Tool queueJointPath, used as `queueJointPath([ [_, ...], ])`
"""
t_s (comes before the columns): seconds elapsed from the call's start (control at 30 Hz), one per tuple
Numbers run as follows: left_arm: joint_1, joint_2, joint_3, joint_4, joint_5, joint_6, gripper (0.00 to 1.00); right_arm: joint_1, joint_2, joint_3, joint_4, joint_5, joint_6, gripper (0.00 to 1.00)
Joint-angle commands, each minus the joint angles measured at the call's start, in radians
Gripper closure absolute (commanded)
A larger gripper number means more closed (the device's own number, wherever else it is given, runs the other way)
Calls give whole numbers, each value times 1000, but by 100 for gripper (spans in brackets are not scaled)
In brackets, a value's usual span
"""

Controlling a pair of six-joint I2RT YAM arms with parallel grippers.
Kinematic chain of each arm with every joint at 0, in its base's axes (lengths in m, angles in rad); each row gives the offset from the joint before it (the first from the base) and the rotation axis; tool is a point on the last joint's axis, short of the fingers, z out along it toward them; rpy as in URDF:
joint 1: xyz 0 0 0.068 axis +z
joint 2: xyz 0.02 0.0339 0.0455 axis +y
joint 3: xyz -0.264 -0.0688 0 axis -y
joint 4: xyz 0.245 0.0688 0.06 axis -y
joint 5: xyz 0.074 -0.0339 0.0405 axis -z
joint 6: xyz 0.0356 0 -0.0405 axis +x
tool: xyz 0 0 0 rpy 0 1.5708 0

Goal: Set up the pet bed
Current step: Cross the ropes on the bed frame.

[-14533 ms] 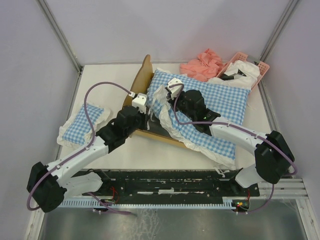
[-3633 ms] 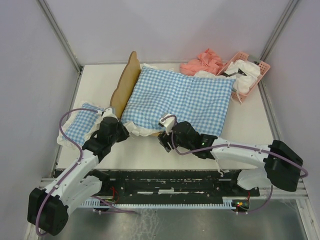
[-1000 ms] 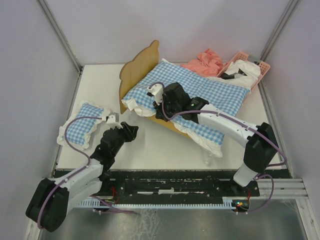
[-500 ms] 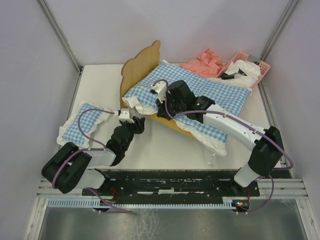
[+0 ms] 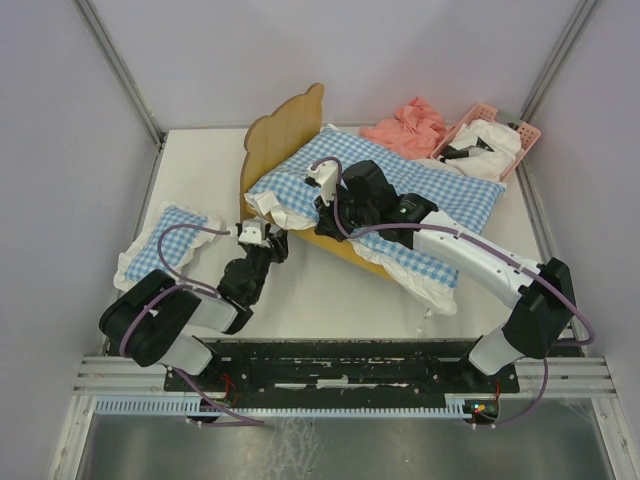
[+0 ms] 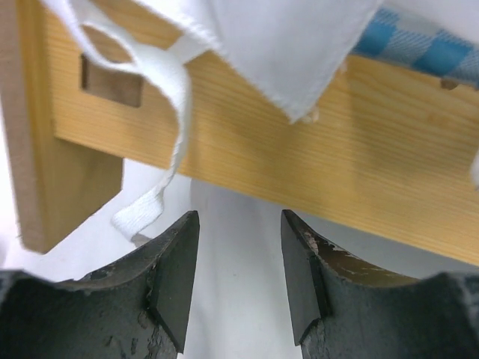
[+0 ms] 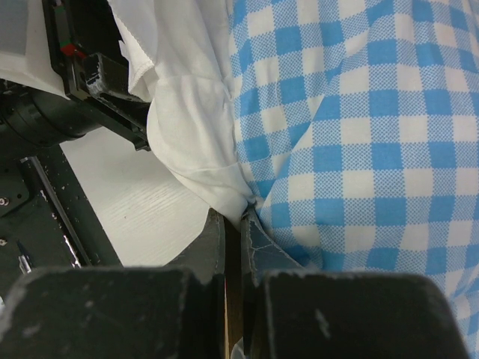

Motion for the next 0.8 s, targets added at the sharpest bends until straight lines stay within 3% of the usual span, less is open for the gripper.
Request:
queueJointPath([
  [0.0, -3, -32, -45, 125, -99, 113, 45, -3, -92, 47, 214, -7, 6, 98],
  [0.67, 0, 47, 38, 144, -134, 249, 41, -4, -125, 22, 220, -22, -3, 98],
  [0.77, 0, 77, 32, 198, -124, 251, 46, -4, -130, 10, 234, -21, 2, 98],
])
